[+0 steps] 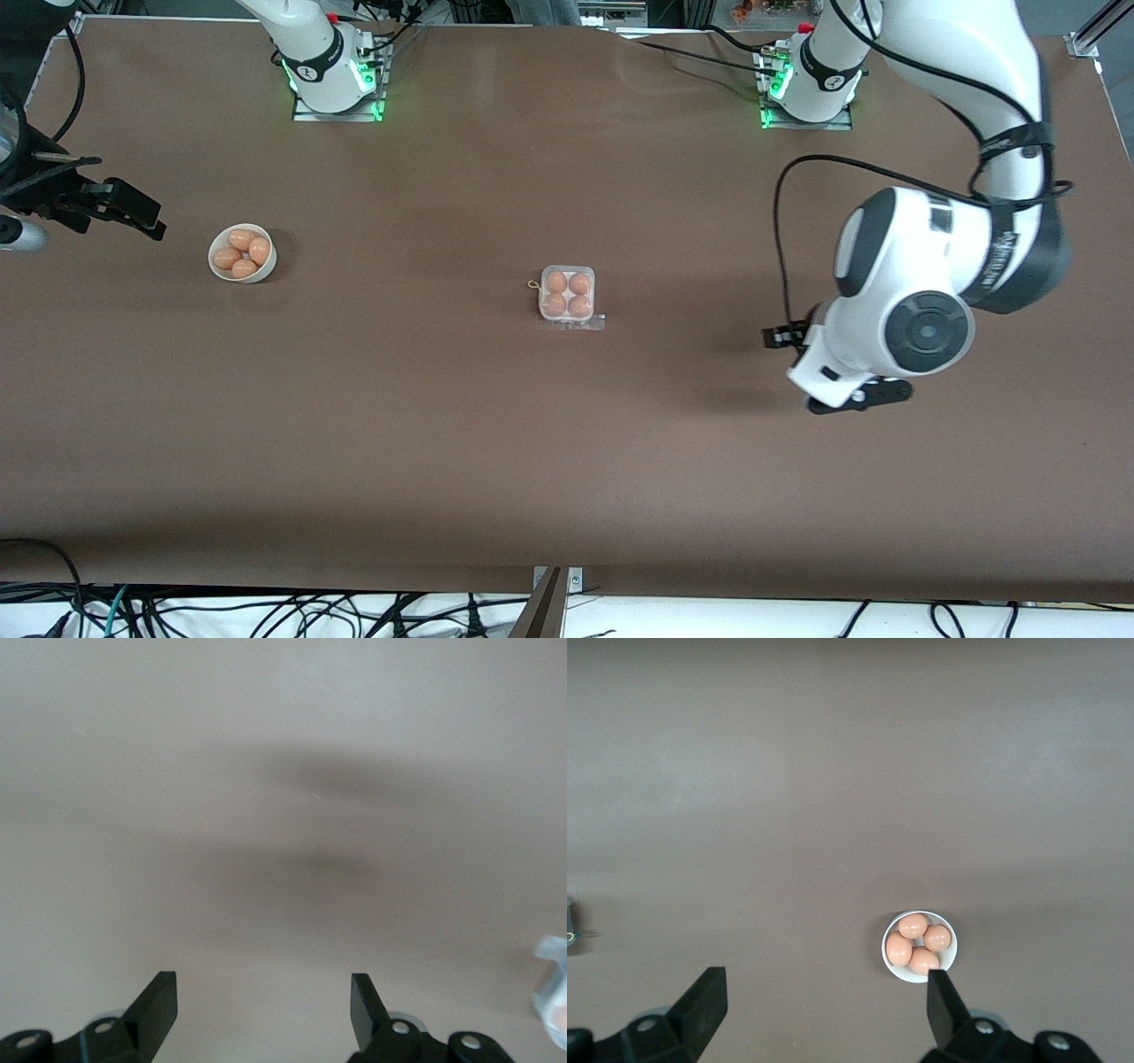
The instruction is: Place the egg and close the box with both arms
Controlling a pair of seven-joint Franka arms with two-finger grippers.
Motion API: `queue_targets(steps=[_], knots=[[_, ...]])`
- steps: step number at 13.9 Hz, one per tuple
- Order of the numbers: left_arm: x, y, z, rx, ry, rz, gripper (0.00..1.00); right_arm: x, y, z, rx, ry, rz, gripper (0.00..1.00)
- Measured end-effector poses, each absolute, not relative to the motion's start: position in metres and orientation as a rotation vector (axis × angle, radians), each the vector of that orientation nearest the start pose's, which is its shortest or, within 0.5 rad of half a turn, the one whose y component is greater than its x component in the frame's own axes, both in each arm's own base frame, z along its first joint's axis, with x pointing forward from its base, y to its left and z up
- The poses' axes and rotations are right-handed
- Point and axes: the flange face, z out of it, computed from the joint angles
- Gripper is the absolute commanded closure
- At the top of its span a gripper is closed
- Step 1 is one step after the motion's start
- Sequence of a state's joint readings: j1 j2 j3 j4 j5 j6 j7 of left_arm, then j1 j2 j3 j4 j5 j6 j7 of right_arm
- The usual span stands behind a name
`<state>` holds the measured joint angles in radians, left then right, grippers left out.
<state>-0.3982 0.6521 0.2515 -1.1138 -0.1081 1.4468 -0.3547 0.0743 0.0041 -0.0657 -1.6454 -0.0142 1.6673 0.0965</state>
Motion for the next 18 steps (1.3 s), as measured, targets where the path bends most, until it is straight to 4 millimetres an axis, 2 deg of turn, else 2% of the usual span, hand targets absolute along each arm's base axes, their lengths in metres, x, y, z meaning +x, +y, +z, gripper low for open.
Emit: queue_targets(steps=[3, 5, 8, 10, 12, 15, 18], knots=[[0.694, -0.115, 0.443, -3.001, -0.307, 0.358, 0.00, 0.563, 0.004, 0.595, -3.152, 0.136, -0.029, 0.00], [0.699, -0.075, 0.467, -3.027, -0.342, 0.299, 0.00, 0.563, 0.004, 0.595, -3.152, 0.136, -0.029, 0.00], [0.700, -0.012, 0.504, -3.069, -0.352, 0.185, 0.00, 0.563, 0.004, 0.595, -3.152, 0.136, -0.029, 0.00], [0.693, 0.017, 0.529, -3.093, -0.347, 0.094, 0.00, 0.563, 0.004, 0.595, -3.152, 0.136, -0.029, 0.00], [0.681, 0.026, 0.550, -3.113, -0.346, 0.021, 0.00, 0.563, 0.004, 0.595, -3.152, 0.136, -0.029, 0.00], [0.655, 0.019, 0.571, -3.155, -0.325, -0.017, 0.00, 0.563, 0.004, 0.595, -3.152, 0.136, -0.029, 0.00], [0.631, 0.021, 0.572, -3.175, -0.310, 0.009, 0.00, 0.563, 0.004, 0.595, -3.152, 0.136, -0.029, 0.00]])
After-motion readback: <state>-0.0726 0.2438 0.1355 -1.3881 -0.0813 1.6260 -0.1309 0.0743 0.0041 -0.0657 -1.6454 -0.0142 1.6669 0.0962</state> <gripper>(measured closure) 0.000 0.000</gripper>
